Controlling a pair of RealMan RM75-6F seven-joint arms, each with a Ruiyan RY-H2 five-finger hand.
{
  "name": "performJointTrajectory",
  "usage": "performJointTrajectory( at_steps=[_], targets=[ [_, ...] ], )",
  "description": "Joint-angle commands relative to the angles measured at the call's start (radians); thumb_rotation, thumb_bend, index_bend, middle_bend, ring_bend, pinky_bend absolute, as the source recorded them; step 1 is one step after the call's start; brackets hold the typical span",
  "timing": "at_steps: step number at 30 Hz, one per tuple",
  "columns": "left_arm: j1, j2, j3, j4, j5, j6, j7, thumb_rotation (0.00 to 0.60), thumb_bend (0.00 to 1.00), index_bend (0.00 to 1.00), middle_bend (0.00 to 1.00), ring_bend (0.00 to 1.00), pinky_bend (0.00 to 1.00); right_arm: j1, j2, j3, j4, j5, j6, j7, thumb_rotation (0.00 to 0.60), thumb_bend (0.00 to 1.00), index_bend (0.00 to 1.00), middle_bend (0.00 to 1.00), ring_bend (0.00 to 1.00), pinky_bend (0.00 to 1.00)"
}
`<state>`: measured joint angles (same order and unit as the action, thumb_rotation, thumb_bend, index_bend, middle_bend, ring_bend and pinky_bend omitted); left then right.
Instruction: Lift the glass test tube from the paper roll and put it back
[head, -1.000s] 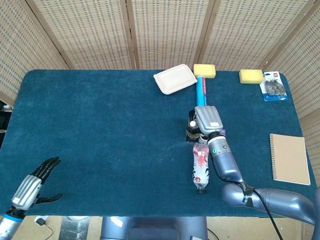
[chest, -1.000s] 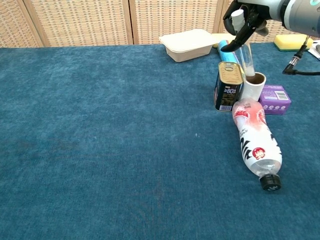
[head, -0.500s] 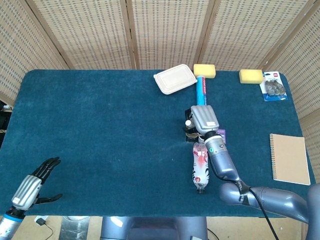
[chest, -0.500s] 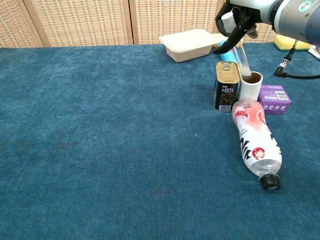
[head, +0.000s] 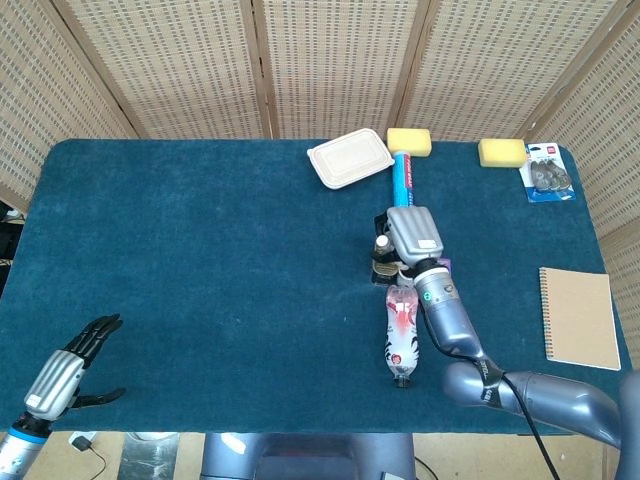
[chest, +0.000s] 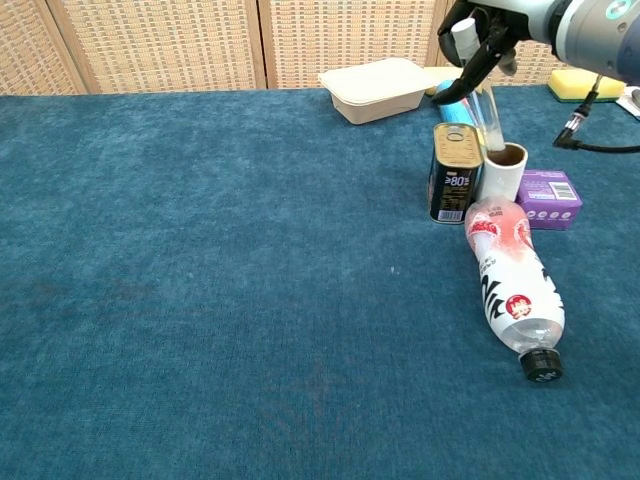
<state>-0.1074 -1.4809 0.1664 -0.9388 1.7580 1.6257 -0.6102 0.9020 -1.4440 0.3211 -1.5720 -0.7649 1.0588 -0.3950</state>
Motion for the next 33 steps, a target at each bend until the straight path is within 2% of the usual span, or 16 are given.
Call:
performJointTrajectory(
  at_steps=[1,21,33],
  targets=[
    [0.000,0.001,0.000,-0.002,0.001,0.000,0.002,0.600,0.06,0.04,0.05,0.04,0.21,-0.005,0.010,0.003,-0.004,0.001,-0.002,0.001,0.600,0.23,0.82,0.92,0.88,0.72],
    [0.001,0.003,0.000,-0.005,0.001,0.005,0.004,0.600,0.06,0.04,0.05,0.04,0.21,-0.016,0.025,-0.009,0.015,-0.014,-0.021,0.003,0.600,0.22,0.78,0.79,0.77,0.66],
    [0.003,0.000,0.001,0.000,0.002,0.006,0.004,0.600,0.06,0.04,0.05,0.04,0.21,-0.026,0.035,-0.014,0.019,-0.019,-0.043,0.019,0.600,0.22,0.71,0.69,0.68,0.57]
  ],
)
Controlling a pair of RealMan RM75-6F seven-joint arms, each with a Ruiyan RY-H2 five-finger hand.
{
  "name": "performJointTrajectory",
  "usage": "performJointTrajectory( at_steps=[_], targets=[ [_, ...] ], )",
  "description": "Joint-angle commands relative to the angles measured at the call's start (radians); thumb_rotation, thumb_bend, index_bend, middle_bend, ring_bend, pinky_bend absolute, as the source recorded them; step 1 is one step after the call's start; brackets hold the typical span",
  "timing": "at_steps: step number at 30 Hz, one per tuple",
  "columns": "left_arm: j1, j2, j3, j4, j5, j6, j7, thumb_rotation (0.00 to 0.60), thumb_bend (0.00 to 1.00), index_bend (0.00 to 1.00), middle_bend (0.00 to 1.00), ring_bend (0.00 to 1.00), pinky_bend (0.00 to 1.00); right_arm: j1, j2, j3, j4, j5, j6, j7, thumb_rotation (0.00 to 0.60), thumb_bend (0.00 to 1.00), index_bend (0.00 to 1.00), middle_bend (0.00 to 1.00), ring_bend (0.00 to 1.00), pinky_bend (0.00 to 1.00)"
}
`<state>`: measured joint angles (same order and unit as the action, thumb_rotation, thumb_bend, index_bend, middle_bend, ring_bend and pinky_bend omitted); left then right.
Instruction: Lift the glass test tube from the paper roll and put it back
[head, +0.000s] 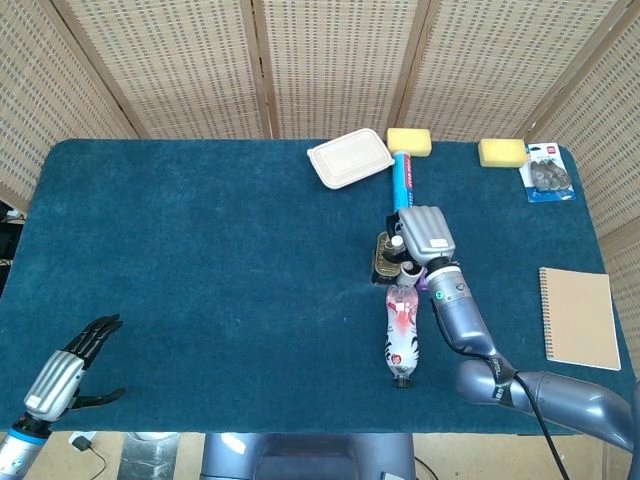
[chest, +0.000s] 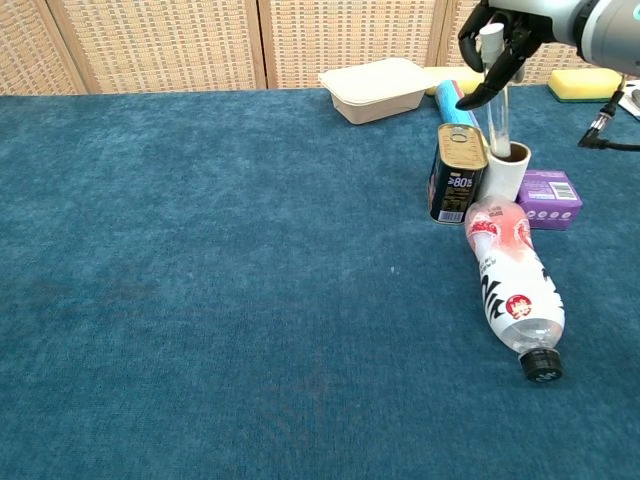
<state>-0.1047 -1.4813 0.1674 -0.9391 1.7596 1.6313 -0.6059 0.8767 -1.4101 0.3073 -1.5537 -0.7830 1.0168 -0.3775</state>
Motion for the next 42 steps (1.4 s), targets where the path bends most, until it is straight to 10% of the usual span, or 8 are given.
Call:
performJointTrajectory(
  at_steps=[1,42],
  targets=[
    [0.000,0.000,0.000,0.000,0.000,0.000,0.000,0.600,0.06,0.04,0.05,0.04,0.21,-0.002,0.002,-0.001,0.001,-0.002,-0.002,0.002,0.600,0.22,0.70,0.68,0.67,0.56],
    [0.006,0.000,0.006,-0.003,0.016,0.024,0.012,0.600,0.06,0.04,0.05,0.04,0.21,-0.049,0.124,-0.029,-0.092,-0.068,0.069,-0.076,0.600,0.21,0.55,0.50,0.46,0.38]
  ],
)
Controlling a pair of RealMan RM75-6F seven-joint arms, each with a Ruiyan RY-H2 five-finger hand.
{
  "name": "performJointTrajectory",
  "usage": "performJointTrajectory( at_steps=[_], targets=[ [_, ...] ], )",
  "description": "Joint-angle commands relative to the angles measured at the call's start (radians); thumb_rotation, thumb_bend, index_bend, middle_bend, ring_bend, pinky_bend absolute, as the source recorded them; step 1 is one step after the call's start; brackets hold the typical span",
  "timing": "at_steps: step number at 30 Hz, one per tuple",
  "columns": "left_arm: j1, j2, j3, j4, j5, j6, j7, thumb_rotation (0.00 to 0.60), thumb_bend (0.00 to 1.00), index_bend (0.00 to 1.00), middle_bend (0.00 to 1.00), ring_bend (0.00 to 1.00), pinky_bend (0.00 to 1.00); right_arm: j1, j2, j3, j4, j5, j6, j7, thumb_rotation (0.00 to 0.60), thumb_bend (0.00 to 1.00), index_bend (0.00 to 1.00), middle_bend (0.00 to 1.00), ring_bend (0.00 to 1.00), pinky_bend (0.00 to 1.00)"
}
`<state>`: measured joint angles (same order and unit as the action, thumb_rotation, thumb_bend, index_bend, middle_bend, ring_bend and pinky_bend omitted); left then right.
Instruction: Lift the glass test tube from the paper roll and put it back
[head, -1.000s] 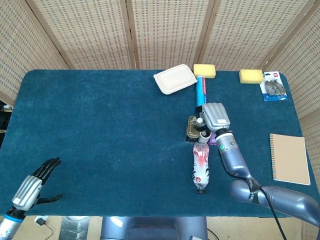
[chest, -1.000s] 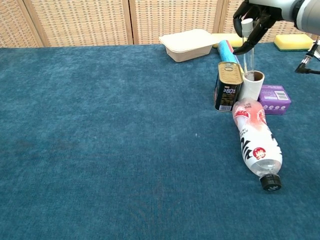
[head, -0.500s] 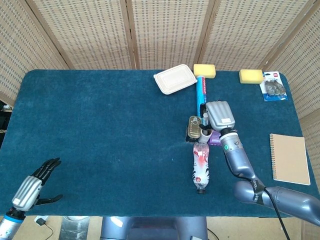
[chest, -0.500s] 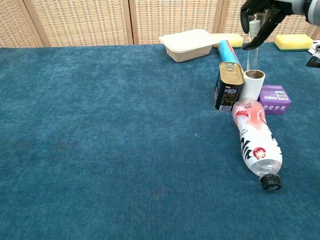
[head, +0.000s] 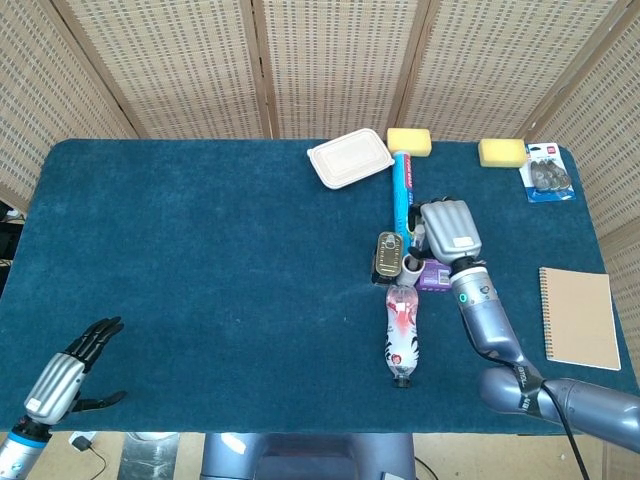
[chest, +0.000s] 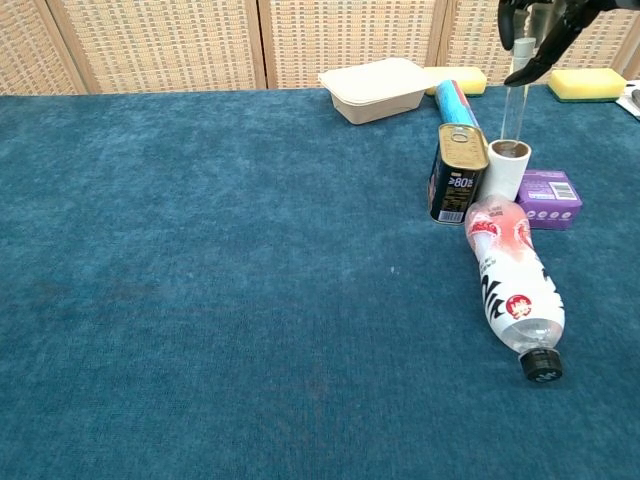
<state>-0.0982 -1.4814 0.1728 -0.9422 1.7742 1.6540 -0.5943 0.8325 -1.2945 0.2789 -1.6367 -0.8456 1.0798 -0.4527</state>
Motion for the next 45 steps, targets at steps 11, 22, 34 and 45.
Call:
performJointTrajectory(
  at_steps=[11,22,34,45],
  targets=[
    [-0.002,-0.002,0.008,0.010,0.017,0.012,0.004,0.600,0.06,0.04,0.05,0.04,0.21,-0.038,0.068,0.001,-0.085,-0.041,0.038,0.010,0.600,0.21,0.51,0.47,0.43,0.37],
    [-0.006,-0.007,0.014,0.034,0.031,0.024,-0.007,0.600,0.06,0.04,0.05,0.04,0.21,-0.111,0.157,-0.018,-0.177,-0.117,0.098,0.043,0.600,0.21,0.48,0.44,0.39,0.34],
    [-0.025,0.009,-0.001,0.016,0.035,0.038,0.021,0.600,0.06,0.04,0.05,0.04,0.21,-0.286,0.312,-0.186,-0.276,-0.439,0.213,0.054,0.600,0.21,0.39,0.35,0.30,0.26],
    [-0.071,0.064,-0.045,-0.092,0.054,0.066,0.149,0.600,0.06,0.04,0.05,0.04,0.21,-0.430,0.368,-0.294,-0.249,-0.634,0.304,0.143,0.600,0.21,0.38,0.34,0.29,0.26]
  ],
)
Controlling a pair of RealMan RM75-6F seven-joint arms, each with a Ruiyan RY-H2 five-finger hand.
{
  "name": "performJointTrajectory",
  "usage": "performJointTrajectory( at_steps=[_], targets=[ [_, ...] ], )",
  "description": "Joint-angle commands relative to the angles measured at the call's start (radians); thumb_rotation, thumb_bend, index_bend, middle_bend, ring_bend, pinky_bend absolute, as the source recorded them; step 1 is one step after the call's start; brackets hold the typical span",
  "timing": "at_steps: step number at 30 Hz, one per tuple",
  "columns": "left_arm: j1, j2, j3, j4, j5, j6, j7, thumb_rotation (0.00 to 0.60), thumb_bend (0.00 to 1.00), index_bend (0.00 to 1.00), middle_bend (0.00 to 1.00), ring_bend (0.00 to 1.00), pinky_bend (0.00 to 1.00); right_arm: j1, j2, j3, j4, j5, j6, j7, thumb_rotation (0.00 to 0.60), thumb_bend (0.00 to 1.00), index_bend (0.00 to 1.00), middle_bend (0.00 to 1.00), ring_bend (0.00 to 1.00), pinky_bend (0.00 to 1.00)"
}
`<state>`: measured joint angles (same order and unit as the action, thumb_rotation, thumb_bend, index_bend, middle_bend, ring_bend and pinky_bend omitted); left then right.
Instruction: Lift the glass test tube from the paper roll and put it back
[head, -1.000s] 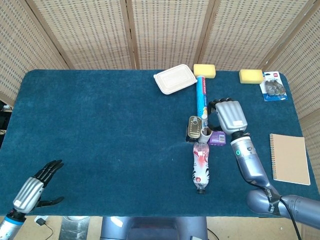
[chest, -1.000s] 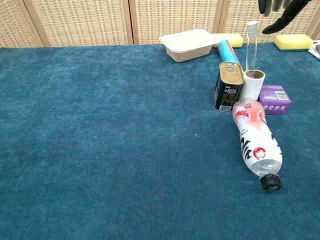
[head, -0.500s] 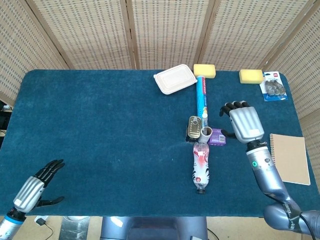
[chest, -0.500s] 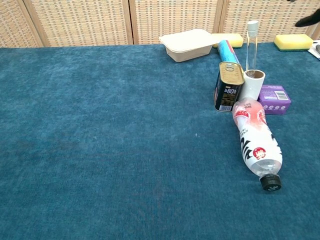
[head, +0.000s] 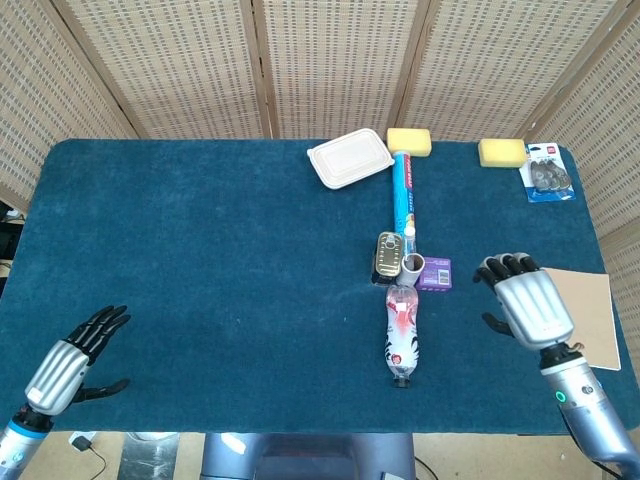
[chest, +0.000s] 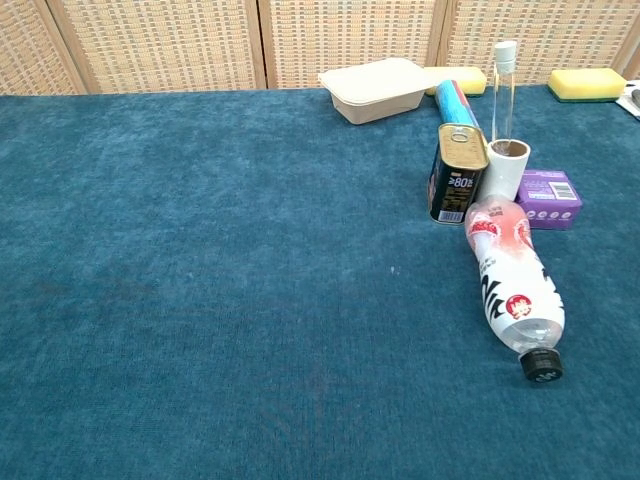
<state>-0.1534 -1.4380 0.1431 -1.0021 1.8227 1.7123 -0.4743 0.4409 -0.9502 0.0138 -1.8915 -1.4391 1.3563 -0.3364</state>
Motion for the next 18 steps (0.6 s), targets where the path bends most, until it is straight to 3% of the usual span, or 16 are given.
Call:
performJointTrajectory(
  at_steps=[1,12,18],
  targets=[
    [-0.019,0.027,-0.018,-0.044,0.006,0.007,0.037,0.600,0.06,0.04,0.05,0.04,0.21,-0.051,0.028,-0.036,0.007,-0.053,0.036,0.034,0.600,0.21,0.38,0.34,0.29,0.26],
    [-0.023,0.063,-0.034,-0.091,-0.013,0.006,0.062,0.600,0.06,0.04,0.05,0.04,0.21,-0.243,0.096,-0.150,0.033,-0.128,0.150,0.065,0.600,0.20,0.32,0.31,0.26,0.23],
    [-0.011,0.048,-0.023,-0.071,-0.009,0.012,0.056,0.600,0.06,0.04,0.05,0.04,0.21,-0.368,0.034,-0.190,0.203,-0.137,0.223,0.183,0.600,0.20,0.31,0.30,0.25,0.21]
  ],
)
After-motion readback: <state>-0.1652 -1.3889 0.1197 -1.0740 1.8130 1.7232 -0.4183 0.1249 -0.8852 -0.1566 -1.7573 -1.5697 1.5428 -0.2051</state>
